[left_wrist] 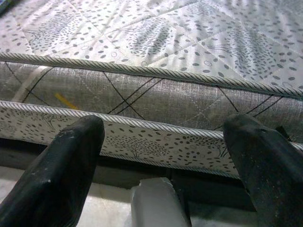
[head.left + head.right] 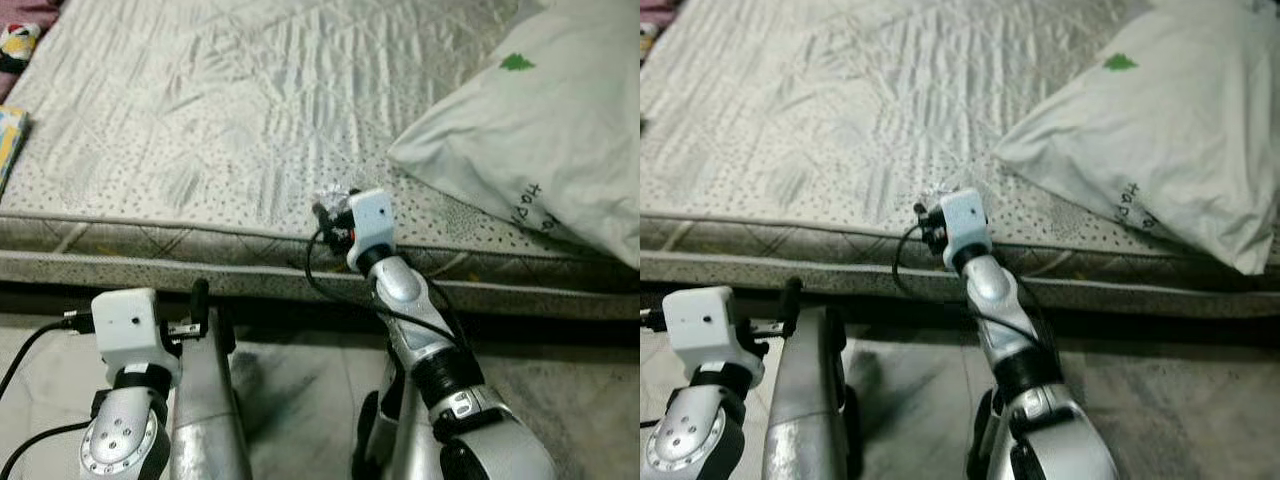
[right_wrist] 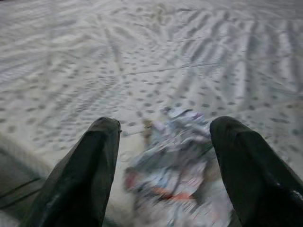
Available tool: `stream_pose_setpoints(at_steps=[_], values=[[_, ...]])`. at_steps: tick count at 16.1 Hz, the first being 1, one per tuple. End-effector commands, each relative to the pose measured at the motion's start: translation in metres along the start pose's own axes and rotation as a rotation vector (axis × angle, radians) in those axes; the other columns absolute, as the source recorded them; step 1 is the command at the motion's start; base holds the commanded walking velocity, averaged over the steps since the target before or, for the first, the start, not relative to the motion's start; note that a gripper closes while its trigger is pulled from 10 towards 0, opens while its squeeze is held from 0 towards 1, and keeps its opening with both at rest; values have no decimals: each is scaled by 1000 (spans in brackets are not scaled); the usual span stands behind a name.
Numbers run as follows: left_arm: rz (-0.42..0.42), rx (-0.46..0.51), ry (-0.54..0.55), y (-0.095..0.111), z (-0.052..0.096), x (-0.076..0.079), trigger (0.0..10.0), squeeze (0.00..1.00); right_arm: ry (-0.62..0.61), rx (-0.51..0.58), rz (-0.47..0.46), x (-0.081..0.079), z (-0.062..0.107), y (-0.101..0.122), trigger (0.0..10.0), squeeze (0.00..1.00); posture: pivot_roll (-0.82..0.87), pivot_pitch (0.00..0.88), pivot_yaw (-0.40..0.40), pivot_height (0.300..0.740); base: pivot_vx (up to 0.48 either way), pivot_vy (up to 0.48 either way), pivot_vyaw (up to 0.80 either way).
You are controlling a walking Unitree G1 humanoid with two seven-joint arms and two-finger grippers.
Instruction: Clean up the room
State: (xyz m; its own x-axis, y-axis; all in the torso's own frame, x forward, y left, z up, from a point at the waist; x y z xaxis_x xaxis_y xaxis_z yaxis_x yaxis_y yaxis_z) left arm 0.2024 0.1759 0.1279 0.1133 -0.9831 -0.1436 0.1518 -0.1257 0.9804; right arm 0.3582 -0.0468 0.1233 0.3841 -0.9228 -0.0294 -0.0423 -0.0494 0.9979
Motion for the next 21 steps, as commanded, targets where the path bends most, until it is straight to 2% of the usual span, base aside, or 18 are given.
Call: stream_pose_setpoints(at_steps=[1, 3, 6, 7, 8, 11, 14, 21], values=[[-4, -7, 9, 1, 3, 0, 10000, 0, -9, -31, 20, -5, -1, -9, 10000, 0, 161, 280, -58, 494, 0, 0, 0], [-5, -6, 5, 2, 2, 2, 10000, 0, -26, -105, 66, -14, -10, -18, 10000, 0, 167, 282, -61, 494, 0, 0, 0], [-6, -6, 7, 1, 0, 2, 10000, 0, -29, -171, 59, -27, -18, -23, 10000, 0, 166, 273, -67, 494, 0, 0, 0], [-5, -1, 8, 2, -2, 4, 10000, 0, -46, -247, 21, -29, -18, -33, 7490, 0, 169, 265, -75, 494, 0, 0, 0], [-4, 2, 8, 3, -3, 4, 10000, 0, -47, -256, 7, -30, -17, -34, 0, 0, 169, 263, -77, 494, 0, 0, 0], [2, 4, 13, 2, -4, 5, 10000, 0, -47, -258, -6, -24, -16, -36, 0, 0, 156, 250, -84, 494, 0, 0, 0], [3, 20, 18, 4, -12, 6, 10000, 0, -90, -293, -35, -9, -12, -44, 0, 0, 151, 234, -84, 494, 0, 0, 0], [-10, 49, 18, 6, -31, 6, 10000, 0, -95, -268, -97, -8, -22, -31, 0, 0, 148, 157, -89, 494, 0, 0, 0]])
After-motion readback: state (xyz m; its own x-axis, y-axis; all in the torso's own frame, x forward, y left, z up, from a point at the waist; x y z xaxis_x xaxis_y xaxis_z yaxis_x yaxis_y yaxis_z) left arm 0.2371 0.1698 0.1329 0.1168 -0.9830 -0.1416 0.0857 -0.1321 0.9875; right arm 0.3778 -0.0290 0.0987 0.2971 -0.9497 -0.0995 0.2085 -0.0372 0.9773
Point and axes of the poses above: a point about 5 cm out from each wrist's last joint towards the gripper, its own z axis pointing back from the gripper into the wrist, its own y axis along the axis of the wrist's last joint, x = y × z, the point moved 2 cm from there along -z, pointing out of the wrist towards the gripper, and after that the axes turned 8 degrees about -z, right-handed, at the moved point
